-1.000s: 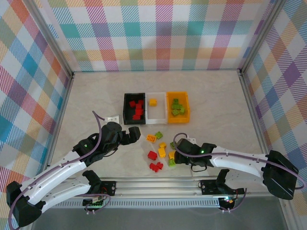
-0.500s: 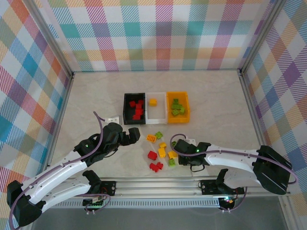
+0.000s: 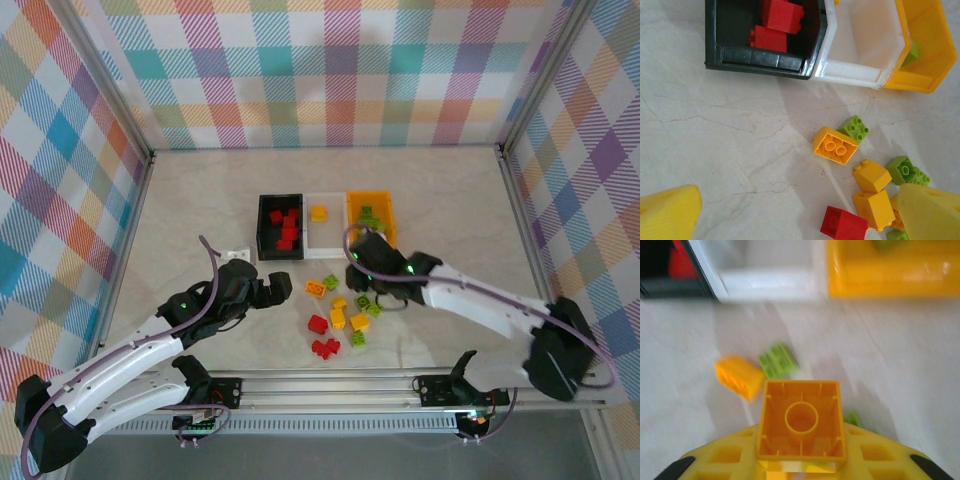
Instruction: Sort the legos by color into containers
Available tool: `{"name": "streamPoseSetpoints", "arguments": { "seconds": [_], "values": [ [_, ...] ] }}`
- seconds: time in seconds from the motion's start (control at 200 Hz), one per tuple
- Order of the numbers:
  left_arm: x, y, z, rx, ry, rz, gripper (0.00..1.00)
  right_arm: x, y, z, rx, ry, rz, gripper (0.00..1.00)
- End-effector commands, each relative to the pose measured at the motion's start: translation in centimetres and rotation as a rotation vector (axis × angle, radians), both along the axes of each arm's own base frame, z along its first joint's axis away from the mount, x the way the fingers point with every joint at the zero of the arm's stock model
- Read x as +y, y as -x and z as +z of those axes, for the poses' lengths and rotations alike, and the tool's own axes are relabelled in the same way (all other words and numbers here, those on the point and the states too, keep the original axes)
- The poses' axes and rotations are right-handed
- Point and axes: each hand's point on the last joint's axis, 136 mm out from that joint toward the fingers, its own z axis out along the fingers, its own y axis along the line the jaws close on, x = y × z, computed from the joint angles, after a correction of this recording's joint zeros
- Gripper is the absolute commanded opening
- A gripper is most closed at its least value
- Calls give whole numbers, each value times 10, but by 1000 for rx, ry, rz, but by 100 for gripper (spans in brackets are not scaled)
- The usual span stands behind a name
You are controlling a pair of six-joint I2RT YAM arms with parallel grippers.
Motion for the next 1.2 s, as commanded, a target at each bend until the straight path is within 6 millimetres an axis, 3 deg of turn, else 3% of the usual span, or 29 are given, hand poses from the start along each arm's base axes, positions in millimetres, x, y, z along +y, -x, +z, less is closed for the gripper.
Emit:
{"name": "streamPoseSetpoints", "arguments": {
  "seconds": [0.0,0.155,0.275,0.37,0.48,0.61,0.7,0.975,1.195],
  "values": [
    [-2,9,-8,19,-16,-50,97,32,-51,14,-65,-17,69,30],
    [-8,14,-16,48,-8,-84,94,56,-114,9,-58,-13,18,31],
    [-12,15,-22,61,-14,-100,94,63,-142,-8,-16,12,-20,34],
    [-21,13,-27,67,-20,-129,95,68,-156,-11,-21,24,-21,49],
    [-33,8,-35,70,-44,-165,95,74,-165,4,-67,0,-3,68],
    [-51,3,-42,49,-83,-220,93,67,-158,29,-113,-32,0,74],
    [-67,-3,-44,15,-101,-263,93,56,-143,41,-138,-67,-8,75],
    [-105,-23,-79,7,-276,-372,84,13,-89,40,-149,-131,-47,77],
    [-107,-38,-94,-3,-382,-362,84,-7,-71,44,-171,-140,-70,77]
  ]
}}
